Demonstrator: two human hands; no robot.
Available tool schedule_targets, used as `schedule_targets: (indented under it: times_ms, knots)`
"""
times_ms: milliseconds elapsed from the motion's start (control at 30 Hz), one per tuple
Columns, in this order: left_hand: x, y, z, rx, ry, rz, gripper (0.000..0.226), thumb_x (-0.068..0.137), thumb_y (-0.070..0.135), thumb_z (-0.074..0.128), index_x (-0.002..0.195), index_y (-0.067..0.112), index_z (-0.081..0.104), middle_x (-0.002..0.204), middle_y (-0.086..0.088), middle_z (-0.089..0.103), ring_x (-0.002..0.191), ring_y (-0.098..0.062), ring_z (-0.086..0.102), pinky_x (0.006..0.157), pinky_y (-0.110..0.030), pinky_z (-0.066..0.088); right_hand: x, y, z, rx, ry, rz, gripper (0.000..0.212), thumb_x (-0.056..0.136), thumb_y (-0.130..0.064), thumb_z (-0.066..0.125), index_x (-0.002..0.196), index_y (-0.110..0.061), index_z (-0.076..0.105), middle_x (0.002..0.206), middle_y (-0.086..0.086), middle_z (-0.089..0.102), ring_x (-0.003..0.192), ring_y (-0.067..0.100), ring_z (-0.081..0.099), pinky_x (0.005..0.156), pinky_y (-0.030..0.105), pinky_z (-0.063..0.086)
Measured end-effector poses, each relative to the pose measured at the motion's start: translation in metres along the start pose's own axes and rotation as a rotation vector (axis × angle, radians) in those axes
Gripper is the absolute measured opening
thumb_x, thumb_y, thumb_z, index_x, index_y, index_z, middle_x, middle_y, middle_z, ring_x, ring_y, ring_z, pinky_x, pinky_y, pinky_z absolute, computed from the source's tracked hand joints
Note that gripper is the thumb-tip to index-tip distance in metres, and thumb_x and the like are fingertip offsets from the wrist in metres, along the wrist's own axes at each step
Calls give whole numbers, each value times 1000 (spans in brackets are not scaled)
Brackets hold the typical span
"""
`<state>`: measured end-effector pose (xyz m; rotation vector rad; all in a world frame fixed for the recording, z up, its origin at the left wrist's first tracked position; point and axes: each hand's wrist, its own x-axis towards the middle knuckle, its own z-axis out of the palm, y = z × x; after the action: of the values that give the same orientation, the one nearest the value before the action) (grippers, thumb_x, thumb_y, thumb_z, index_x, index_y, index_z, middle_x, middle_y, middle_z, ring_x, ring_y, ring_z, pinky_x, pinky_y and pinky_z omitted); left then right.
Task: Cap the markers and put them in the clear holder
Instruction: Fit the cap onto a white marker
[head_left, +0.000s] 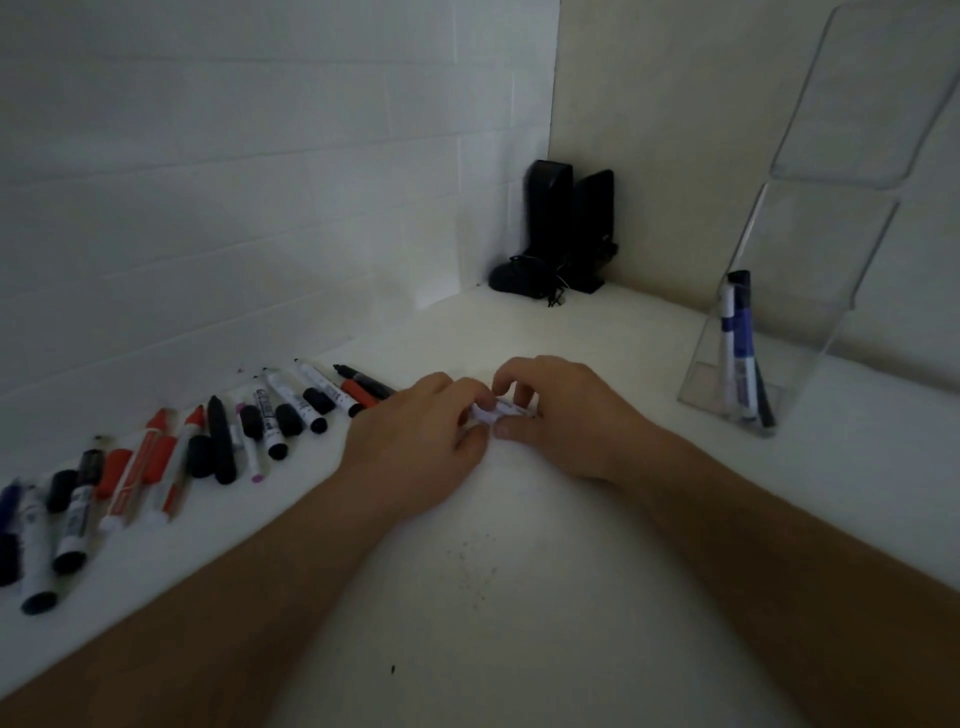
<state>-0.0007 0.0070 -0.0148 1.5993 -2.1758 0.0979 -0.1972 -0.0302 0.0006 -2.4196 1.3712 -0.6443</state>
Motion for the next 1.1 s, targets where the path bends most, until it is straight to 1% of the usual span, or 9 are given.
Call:
schedule_targets:
  times_ms: [133,200,267,400,500,667,800,900,1100]
  knots:
    - [0,2,-1,51,1,-11,21,94,57,46,99,38,53,108,13,48,77,-12,58,64,-36,54,-3,6,-7,-33,-4,86,40,90,-54,64,124,-33,56,99,-4,62,86,10,57,71,27,44]
    - [0,3,0,52,10,30,21,95,55,47,94,34,46,108,12,48,70,-12,53,60,-36,52,-4,10,-8,-57,15,121,45,92,-56,59,129,-31,53,100,-3,64,86,11,57,69,26,43]
    - [0,3,-2,12,2,27,21,95,53,49,101,35,41,111,12,49,69,-11,53,60,-35,52,-3,11,-5,-78,34,134,50,93,-59,56,132,-28,53,104,0,66,89,13,57,71,27,41]
    - [1,2,0,9,-33,16,32,97,52,44,128,45,37,125,13,52,93,-13,62,71,-39,57,-3,2,0,-86,40,137,59,93,-59,56,139,-23,54,119,2,66,108,19,58,81,26,38]
    - [2,1,0,9,-12,5,30,98,55,41,126,46,43,117,15,56,93,-11,61,71,-37,57,-2,0,1,-102,58,153,55,91,-62,58,131,-25,62,111,-1,68,105,17,60,80,27,39]
    - [1,2,-1,17,-18,-19,25,96,56,43,119,47,45,118,14,52,87,-11,61,70,-37,57,-1,1,-7,-125,58,191,37,91,-56,60,103,-24,74,91,-7,68,82,9,60,71,25,44]
    - [0,2,-4,-64,-8,-40,30,92,51,52,117,43,38,114,11,49,73,-10,58,67,-40,56,-2,-3,-7,-111,60,202,41,89,-61,61,94,-23,75,88,-5,70,80,11,63,74,28,53]
    - [0,2,-5,-30,-21,-14,28,95,53,47,122,47,43,116,12,48,78,-9,58,68,-37,56,-4,-6,-6,-63,74,185,44,87,-65,62,88,-22,75,81,-6,71,75,11,65,69,26,53]
    - [3,-2,-2,-36,-40,-9,14,97,52,45,105,43,53,105,18,49,83,-5,56,70,-34,53,-3,0,-7,-25,93,221,48,88,-64,61,77,-19,73,75,-1,71,72,13,66,66,31,56]
